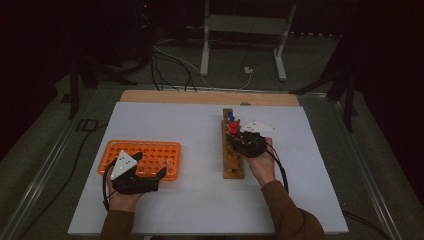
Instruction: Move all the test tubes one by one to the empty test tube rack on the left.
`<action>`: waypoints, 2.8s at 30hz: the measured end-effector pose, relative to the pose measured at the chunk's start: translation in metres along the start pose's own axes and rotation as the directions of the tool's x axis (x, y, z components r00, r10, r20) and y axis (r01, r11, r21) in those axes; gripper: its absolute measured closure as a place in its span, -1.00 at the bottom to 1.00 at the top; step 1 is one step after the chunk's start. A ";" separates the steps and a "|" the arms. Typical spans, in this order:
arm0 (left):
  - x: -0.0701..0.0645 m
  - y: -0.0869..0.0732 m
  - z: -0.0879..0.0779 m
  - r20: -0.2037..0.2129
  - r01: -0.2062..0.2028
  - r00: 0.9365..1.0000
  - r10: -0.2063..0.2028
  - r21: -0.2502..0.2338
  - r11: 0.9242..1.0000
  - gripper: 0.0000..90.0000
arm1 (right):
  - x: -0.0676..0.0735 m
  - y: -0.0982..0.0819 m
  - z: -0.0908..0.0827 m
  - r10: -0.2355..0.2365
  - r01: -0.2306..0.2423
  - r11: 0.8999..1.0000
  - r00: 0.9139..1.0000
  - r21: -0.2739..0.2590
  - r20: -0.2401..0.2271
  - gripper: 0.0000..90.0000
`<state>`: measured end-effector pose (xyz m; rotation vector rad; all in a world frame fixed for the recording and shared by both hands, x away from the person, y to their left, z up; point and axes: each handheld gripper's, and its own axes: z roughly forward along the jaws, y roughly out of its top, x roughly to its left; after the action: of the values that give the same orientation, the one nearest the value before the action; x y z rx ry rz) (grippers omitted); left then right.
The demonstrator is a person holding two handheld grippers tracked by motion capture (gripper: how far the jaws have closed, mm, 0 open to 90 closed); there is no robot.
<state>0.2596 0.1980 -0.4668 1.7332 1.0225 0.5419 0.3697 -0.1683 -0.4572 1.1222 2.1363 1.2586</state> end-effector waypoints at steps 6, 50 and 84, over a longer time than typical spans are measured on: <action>0.000 0.000 0.001 -0.001 0.000 1.000 0.000 0.004 1.000 -1.00 | 0.002 -0.002 0.004 0.002 -0.002 1.000 1.000 0.005 0.022 0.66; -0.047 0.044 0.040 0.023 -0.091 0.996 0.091 0.000 0.996 -0.93 | 0.024 0.037 -0.052 -0.073 0.061 0.992 0.991 -0.115 -0.109 0.66; -0.094 0.049 0.082 0.117 -0.184 0.978 0.173 0.088 0.979 0.45 | 0.079 0.031 -0.029 -0.131 0.128 0.991 0.946 -0.031 -0.296 0.66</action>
<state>0.2887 0.0695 -0.4442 1.9333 0.8335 0.5111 0.3170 -0.1114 -0.4124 0.8121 2.3712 1.4518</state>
